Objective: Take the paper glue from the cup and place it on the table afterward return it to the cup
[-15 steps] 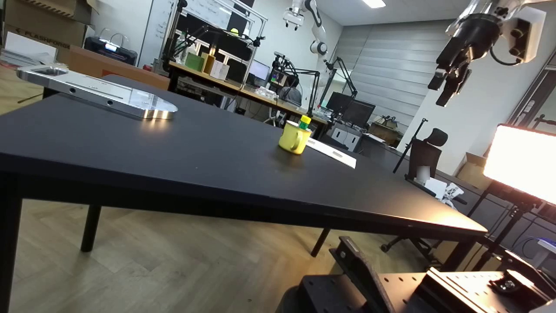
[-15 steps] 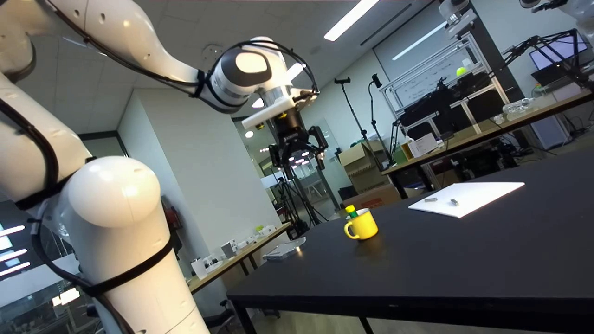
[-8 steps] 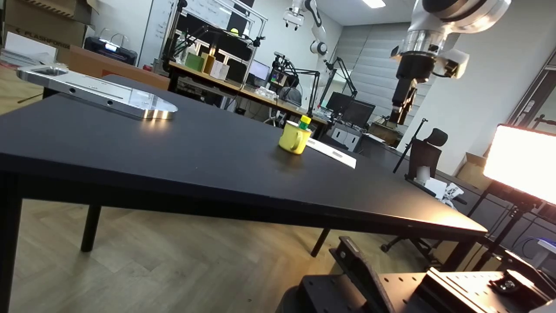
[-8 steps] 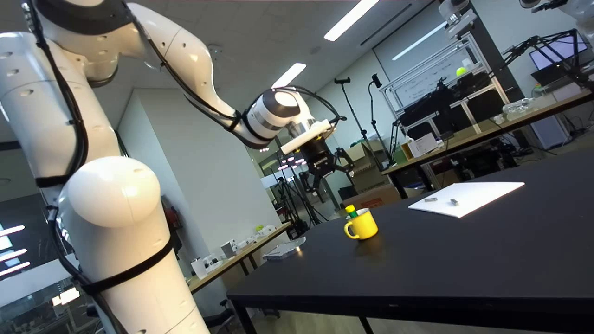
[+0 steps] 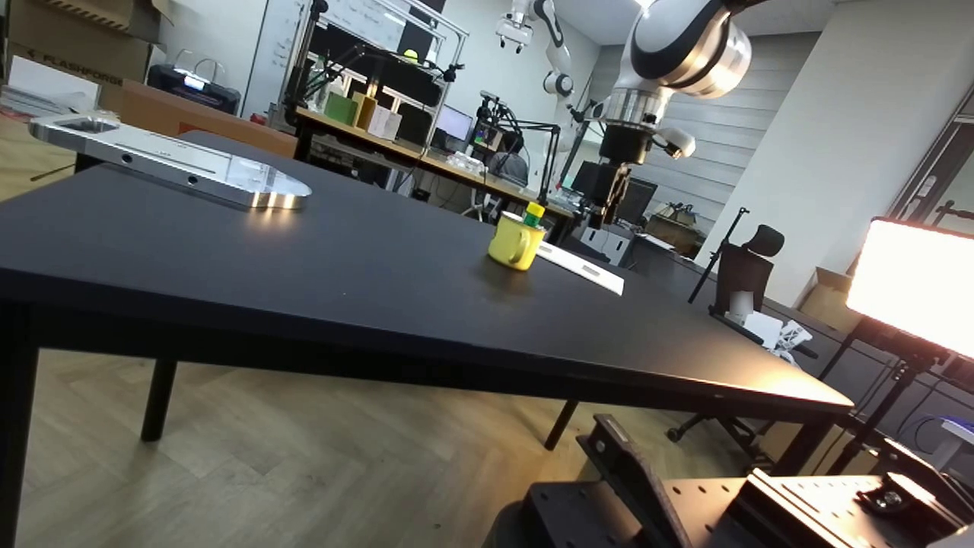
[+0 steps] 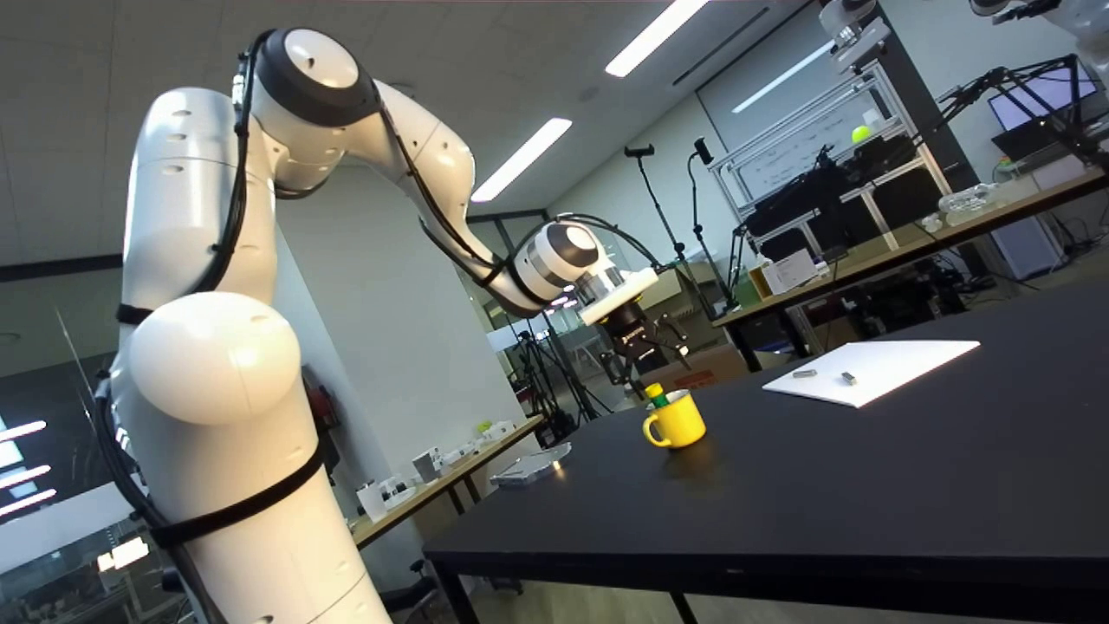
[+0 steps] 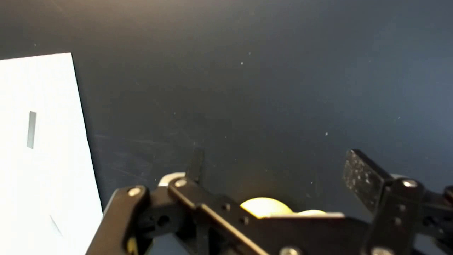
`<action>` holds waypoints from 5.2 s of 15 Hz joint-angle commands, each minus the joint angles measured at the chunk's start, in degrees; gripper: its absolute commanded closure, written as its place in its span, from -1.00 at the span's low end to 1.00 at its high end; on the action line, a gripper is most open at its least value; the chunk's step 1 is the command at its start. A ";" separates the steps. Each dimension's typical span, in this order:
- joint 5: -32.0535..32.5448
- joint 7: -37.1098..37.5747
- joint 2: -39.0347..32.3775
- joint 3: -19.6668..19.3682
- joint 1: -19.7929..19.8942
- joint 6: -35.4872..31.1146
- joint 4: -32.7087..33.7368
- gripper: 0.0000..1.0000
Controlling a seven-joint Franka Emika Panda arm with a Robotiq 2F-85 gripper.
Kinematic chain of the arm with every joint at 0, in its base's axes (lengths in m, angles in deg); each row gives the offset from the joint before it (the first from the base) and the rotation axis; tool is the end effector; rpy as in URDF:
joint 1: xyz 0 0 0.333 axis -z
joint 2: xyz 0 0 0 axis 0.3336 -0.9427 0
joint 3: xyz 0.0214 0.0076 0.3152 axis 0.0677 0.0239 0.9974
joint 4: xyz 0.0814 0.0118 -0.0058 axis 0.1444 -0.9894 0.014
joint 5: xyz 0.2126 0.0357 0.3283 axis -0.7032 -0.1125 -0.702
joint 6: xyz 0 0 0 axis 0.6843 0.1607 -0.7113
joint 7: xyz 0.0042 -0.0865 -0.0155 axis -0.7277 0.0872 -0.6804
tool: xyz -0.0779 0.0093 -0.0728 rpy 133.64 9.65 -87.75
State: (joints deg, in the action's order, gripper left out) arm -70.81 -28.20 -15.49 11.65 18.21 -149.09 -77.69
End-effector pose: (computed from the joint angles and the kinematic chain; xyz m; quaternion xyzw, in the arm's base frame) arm 0.5851 0.0155 0.2606 0.9346 0.3447 -0.0293 0.0825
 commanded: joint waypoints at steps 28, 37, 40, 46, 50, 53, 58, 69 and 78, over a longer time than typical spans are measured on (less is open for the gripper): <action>-9.21 2.37 -13.02 6.40 0.10 3.74 17.86 0.82; -8.16 7.68 -6.98 4.41 -0.59 6.82 17.94 0.82; -7.38 10.22 -3.41 3.13 -0.65 10.58 18.00 0.82; -5.37 13.75 3.31 -1.94 2.41 15.06 16.42 0.82; -5.07 16.40 6.32 -6.03 6.14 14.65 13.92 0.82; -4.70 18.75 6.93 -8.89 8.89 13.99 11.02 0.82; -5.90 21.66 5.13 -12.17 12.62 12.11 7.50 0.82; -17.74 15.51 -0.49 -12.75 20.60 0.09 2.74 0.82; -21.70 11.56 -4.35 -12.57 24.71 -2.45 3.56 0.82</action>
State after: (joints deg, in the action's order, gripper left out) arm -90.94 -15.60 -18.99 -1.35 41.44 -150.74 -74.53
